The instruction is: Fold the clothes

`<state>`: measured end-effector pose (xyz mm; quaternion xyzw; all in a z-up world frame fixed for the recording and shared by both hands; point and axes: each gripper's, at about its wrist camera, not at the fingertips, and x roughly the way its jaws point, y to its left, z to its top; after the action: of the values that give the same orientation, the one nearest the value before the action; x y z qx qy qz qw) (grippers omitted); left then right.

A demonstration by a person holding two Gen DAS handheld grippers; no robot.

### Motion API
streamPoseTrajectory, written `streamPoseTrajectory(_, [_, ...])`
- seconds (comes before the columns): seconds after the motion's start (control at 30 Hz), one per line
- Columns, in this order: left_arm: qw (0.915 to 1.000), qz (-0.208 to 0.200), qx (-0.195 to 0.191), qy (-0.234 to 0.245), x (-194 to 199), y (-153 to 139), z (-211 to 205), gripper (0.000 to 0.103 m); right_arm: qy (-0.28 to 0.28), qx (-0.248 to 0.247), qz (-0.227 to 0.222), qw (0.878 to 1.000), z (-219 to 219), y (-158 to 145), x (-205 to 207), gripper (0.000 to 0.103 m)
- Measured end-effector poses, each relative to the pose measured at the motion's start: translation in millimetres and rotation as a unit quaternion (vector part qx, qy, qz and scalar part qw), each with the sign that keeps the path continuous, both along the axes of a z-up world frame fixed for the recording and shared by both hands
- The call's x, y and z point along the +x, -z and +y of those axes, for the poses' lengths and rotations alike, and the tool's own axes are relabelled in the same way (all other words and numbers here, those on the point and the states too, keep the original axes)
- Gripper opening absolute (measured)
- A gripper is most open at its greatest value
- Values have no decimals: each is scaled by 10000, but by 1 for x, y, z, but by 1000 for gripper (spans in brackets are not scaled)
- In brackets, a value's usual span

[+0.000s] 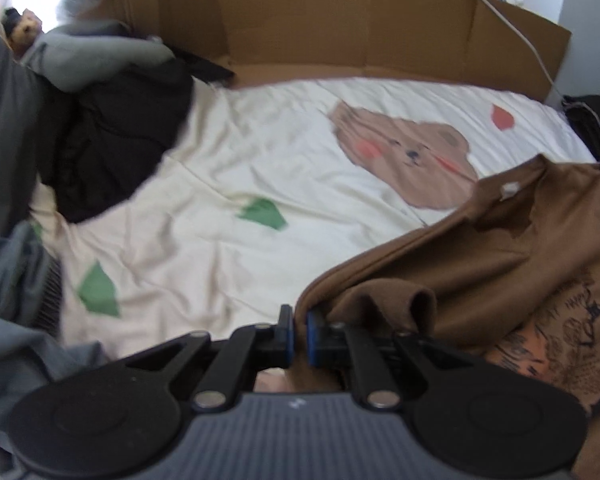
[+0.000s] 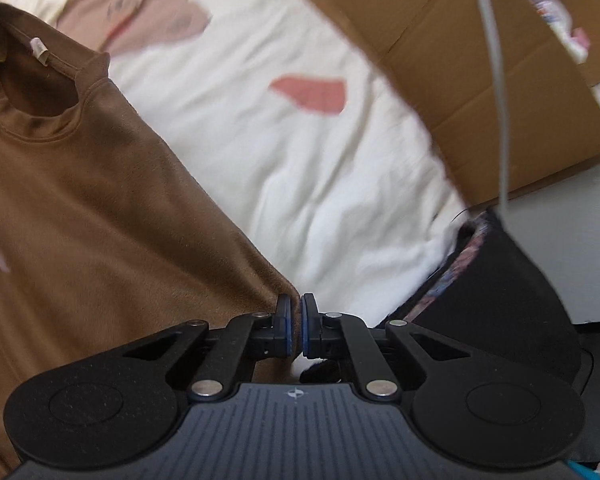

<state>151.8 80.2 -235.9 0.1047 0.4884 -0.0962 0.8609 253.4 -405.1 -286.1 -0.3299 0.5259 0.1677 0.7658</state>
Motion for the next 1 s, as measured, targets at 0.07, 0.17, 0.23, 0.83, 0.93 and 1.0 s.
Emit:
streamPoseTrajectory(0.07, [9998, -97, 91, -117, 6, -2, 8, 7, 62, 164, -230, 9996, 2, -10, 1, 2])
streamPoseTrajectory(0.17, [9995, -178, 192, -200, 19, -3, 19, 6, 147, 380, -496, 9979, 6, -21, 13, 2])
streamPoseTrajectory(0.23, [9991, -230, 283, -202, 28, -2, 24, 6, 186, 503, -620, 9966, 10, -26, 21, 2])
streamPoseTrajectory(0.83, [9985, -142, 405, -353, 145, 42, 55, 6, 429, 627, -857, 9934, 48, -4, 99, 2])
streamPoseTrajectory(0.93, [9985, -190, 383, -337, 164, 44, 54, 6, 539, 614, -890, 9927, 49, 1, 111, 2])
streamPoseTrajectory(1.0, [9984, -228, 411, -326, 176, 47, 53, 6, 612, 605, -911, 9921, 50, 4, 118, 2])
